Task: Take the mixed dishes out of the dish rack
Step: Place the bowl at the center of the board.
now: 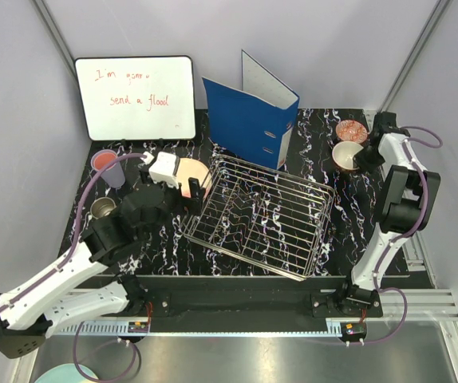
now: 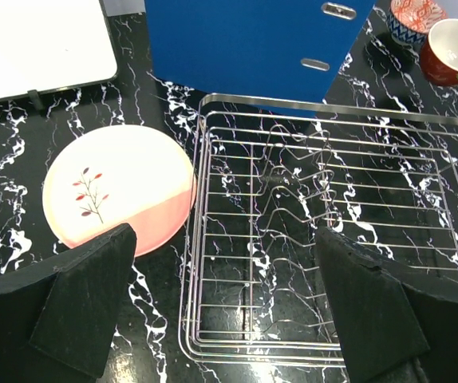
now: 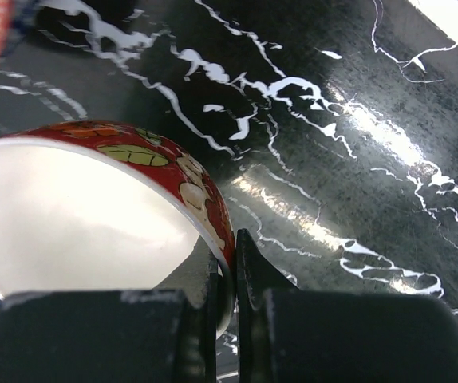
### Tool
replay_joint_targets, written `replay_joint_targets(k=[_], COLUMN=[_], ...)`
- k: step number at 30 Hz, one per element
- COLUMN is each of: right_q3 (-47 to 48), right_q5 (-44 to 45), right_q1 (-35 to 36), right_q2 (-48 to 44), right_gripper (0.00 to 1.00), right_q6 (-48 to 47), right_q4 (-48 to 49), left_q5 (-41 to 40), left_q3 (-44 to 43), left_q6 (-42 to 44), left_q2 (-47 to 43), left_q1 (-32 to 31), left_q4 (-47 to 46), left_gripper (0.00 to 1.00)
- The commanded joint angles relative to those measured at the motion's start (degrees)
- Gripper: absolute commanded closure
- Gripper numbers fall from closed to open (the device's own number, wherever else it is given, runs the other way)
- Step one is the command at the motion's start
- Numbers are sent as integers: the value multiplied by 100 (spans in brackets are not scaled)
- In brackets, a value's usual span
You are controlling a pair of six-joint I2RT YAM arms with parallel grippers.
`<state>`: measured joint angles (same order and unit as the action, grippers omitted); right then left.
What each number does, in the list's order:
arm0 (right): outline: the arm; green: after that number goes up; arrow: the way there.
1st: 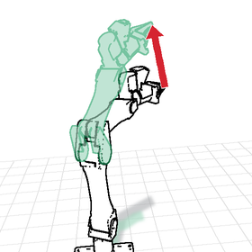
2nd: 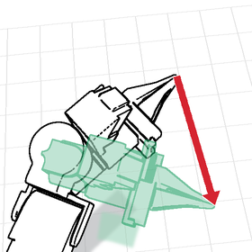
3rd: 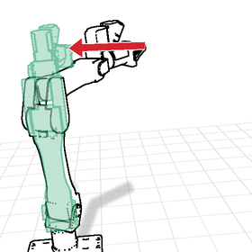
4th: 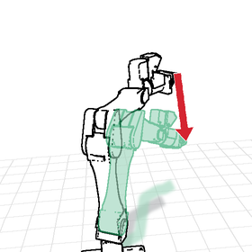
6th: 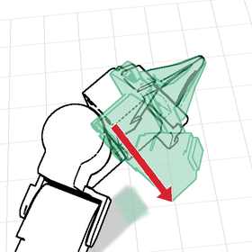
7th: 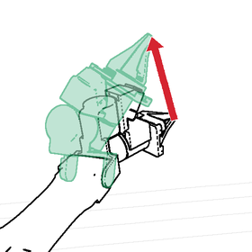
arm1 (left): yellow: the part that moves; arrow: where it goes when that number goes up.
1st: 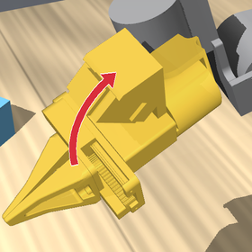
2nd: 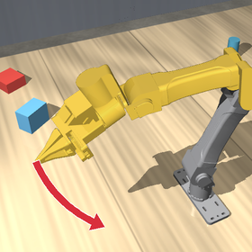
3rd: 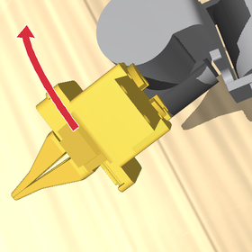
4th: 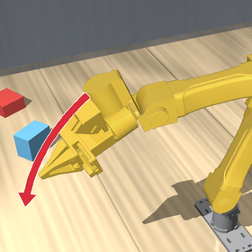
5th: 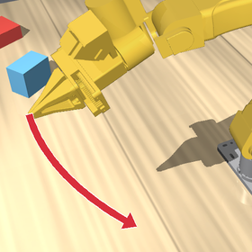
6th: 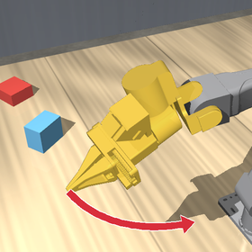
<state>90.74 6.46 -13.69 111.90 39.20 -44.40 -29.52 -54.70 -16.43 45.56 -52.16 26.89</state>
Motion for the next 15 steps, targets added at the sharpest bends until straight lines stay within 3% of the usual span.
replay_joint_targets(k=[1, 15], right_q3=[295, 559], right_q5=[-127, -567], right_q1=[-63, -617], right_q2=[139, 904], right_gripper=[100, 100], right_q6=[70, 18], right_q4=[283, 344], left_q5=[130, -37], left_q3=[-41, -67], left_q6=[-106, -300], left_q2=[102, 313], left_q1=[22, 22], left_q4=[-246, -158], left_gripper=[1, 1])
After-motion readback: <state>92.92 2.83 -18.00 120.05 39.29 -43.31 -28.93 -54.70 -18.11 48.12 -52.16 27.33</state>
